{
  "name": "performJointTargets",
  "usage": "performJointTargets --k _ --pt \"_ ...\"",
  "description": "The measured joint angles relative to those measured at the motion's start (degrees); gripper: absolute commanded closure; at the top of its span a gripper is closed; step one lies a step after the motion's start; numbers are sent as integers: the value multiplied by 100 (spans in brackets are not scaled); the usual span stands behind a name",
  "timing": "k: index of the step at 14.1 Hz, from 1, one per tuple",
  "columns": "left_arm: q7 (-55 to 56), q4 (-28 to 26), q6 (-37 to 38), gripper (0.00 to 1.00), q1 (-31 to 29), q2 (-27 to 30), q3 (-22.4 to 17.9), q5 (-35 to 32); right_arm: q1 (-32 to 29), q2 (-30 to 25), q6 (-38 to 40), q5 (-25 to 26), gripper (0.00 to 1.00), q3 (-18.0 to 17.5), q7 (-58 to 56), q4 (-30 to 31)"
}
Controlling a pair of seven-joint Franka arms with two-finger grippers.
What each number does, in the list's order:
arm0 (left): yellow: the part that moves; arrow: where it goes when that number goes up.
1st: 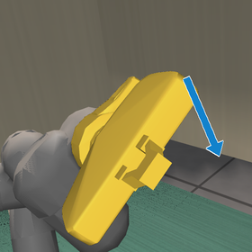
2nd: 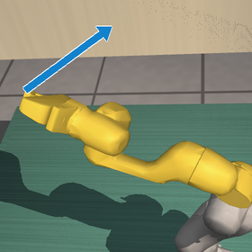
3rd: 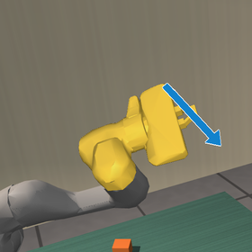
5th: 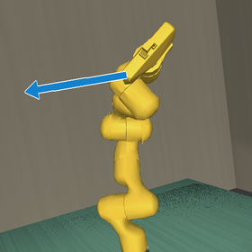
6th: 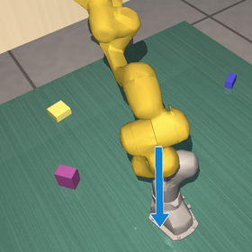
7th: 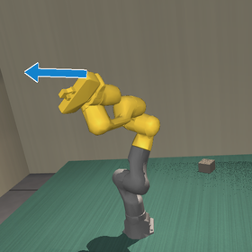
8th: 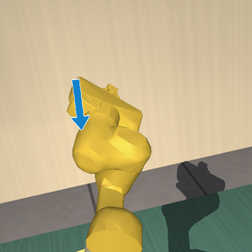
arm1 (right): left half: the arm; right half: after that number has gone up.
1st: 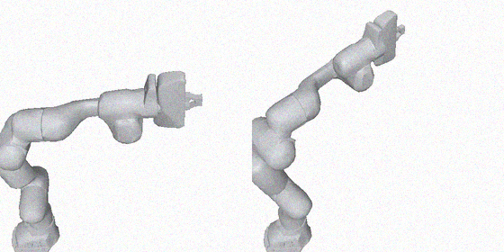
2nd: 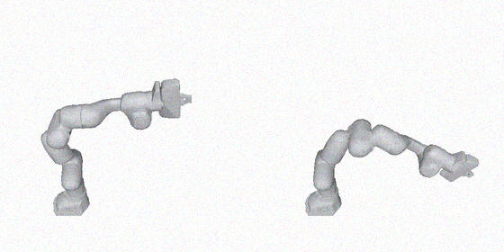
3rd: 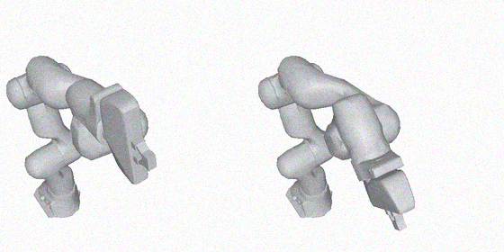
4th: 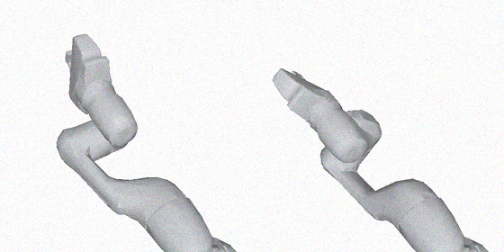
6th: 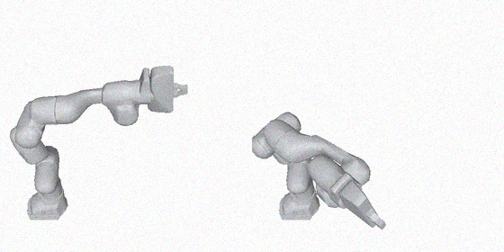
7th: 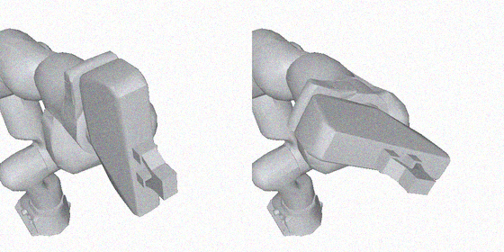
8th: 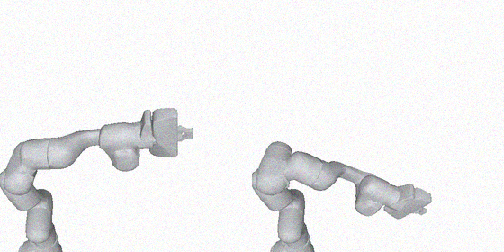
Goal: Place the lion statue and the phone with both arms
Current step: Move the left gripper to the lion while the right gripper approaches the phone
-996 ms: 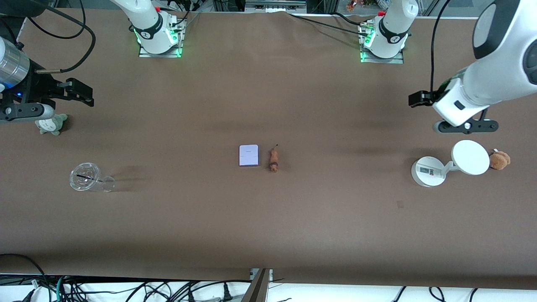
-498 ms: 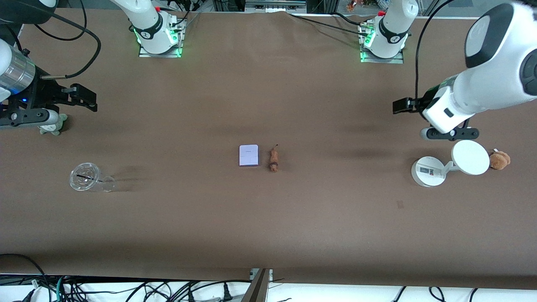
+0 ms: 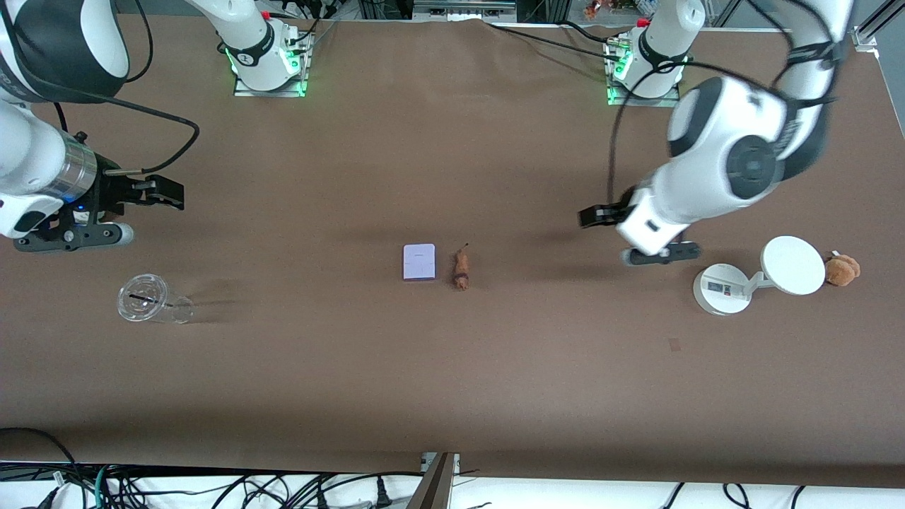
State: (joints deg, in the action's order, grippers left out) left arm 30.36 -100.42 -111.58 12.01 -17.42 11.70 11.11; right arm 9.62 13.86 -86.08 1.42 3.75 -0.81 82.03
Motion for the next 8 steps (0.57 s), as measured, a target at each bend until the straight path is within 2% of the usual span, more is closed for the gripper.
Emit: performJointTargets --k 3,5,8 --pt "1445 269 -929 0 925 -676 30 0 3 41 -1 1 0 0 2 0" --pt "2036 934 -1108 0 1424 -1372 -13 -190 7 78 -1 1 0 0 4 0" --pt "2747 1957 -1118 0 1899 -2389 -62 -978 15 212 -28 0 0 0 4 0"
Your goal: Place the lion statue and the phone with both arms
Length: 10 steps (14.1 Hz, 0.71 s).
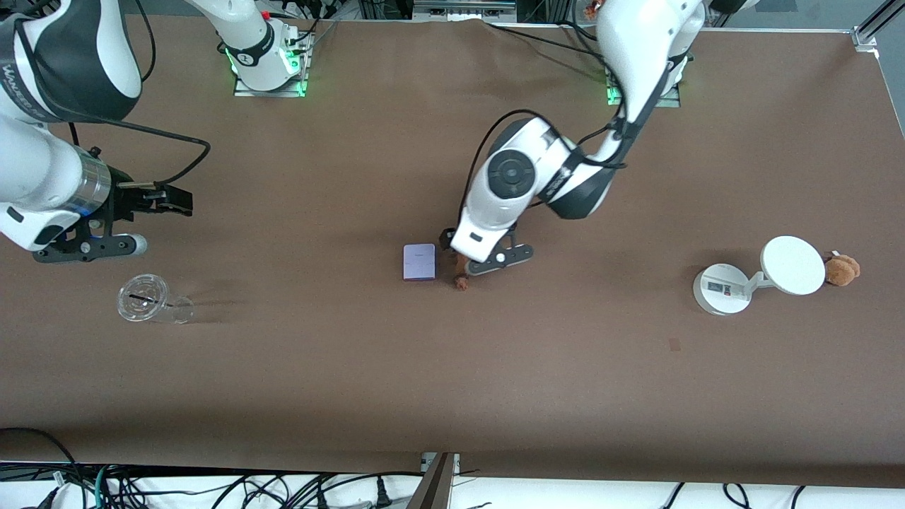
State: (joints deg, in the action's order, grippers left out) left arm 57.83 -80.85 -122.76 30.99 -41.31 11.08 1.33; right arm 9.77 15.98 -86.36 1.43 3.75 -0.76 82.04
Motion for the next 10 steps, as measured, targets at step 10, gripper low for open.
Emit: performJointTargets --k 10 --pt "47 726 -664 0 331 -1020 -219 -351 109 204 -127 -1 0 -4 2 0"
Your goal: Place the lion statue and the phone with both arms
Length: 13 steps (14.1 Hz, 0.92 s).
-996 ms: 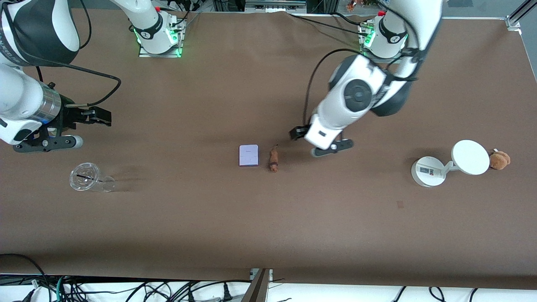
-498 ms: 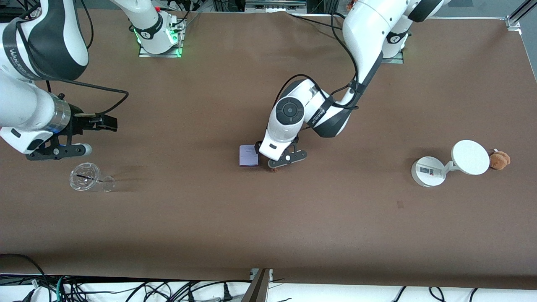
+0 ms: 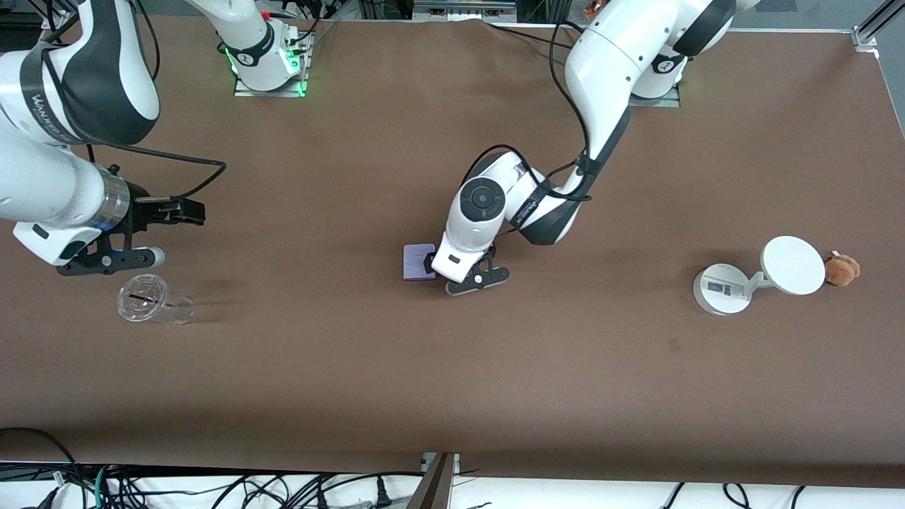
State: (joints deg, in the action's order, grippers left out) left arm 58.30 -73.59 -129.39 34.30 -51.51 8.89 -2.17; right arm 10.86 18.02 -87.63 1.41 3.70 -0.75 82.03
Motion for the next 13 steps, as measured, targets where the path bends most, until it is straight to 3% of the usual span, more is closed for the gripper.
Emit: performJointTargets --k 3,4,6,9,13 --pt "0 39 -18 0 134 -42 -78 -10 132 59 -65 -23 0 -2 10 0" --pt "0 56 -18 14 133 -42 -92 -11 164 80 -117 -46 0 -2 27 0" --pt "0 66 -18 30 132 -42 -123 -11 247 141 -209 -61 0 -4 136 1" --pt "-2 66 -17 39 133 -55 -134 -15 519 312 -385 -74 0 -19 482 6" --pt "-49 66 -17 69 131 -85 -188 -19 905 542 -637 -74 0 -27 880 6"
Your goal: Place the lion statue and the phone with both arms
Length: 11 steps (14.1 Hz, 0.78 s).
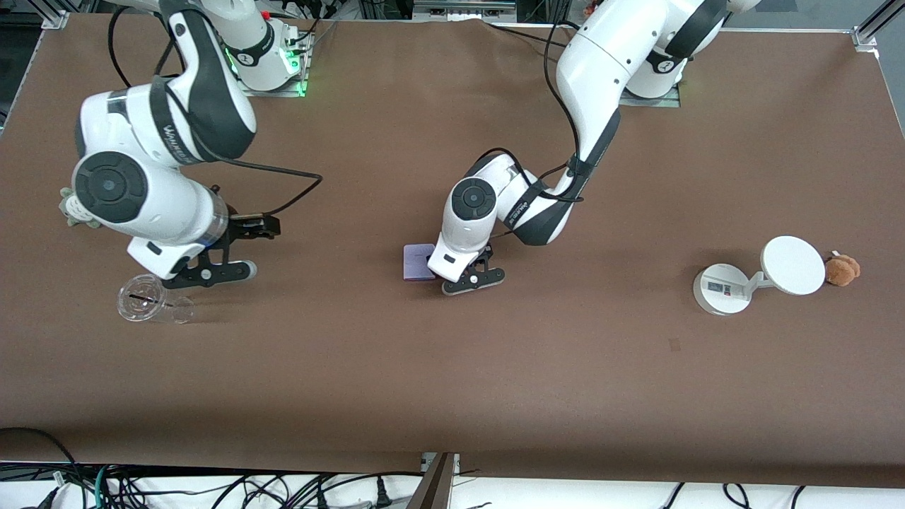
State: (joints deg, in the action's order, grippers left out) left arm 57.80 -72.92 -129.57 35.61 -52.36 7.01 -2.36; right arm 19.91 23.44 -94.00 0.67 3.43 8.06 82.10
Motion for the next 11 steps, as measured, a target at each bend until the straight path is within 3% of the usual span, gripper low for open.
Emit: performJointTargets --k 2,3,8,11 --pt "-56 13 0 85 1 1 -4 -2 162 106 -161 0 0 -2 265 0" --pt "-73 15 0 100 1 2 -6 -2 225 159 -225 0 0 -3 318 0" --pt "-467 71 0 100 -53 7 -53 -6 669 522 -712 0 0 -11 979 3" --pt "-579 177 152 100 -408 203 -73 -7 896 779 -1027 0 0 -13 1230 5"
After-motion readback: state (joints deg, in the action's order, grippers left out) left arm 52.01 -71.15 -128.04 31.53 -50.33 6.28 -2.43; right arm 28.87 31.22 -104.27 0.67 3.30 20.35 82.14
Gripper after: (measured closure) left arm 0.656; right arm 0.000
